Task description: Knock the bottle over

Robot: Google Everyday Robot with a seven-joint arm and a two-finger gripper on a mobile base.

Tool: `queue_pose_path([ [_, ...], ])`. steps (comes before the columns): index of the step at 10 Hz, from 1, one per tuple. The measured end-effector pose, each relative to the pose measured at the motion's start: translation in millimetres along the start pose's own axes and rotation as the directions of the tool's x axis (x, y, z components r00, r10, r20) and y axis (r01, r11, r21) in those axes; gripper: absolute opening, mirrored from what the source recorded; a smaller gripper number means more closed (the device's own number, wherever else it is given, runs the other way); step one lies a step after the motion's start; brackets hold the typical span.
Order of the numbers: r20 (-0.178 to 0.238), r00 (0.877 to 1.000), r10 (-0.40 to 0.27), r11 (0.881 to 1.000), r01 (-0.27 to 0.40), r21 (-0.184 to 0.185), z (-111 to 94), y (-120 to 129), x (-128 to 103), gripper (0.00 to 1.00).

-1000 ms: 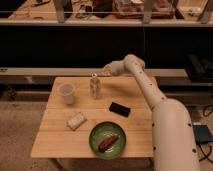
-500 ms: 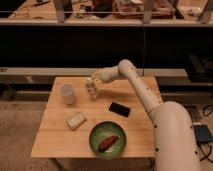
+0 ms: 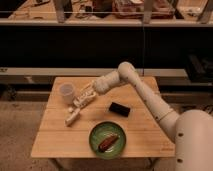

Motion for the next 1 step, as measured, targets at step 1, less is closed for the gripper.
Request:
queue_pose_path([
  [1,0.027,1.0,-0.013,1.0,0.014,-0.026,-0.7,9.0,-13.2,0.05],
])
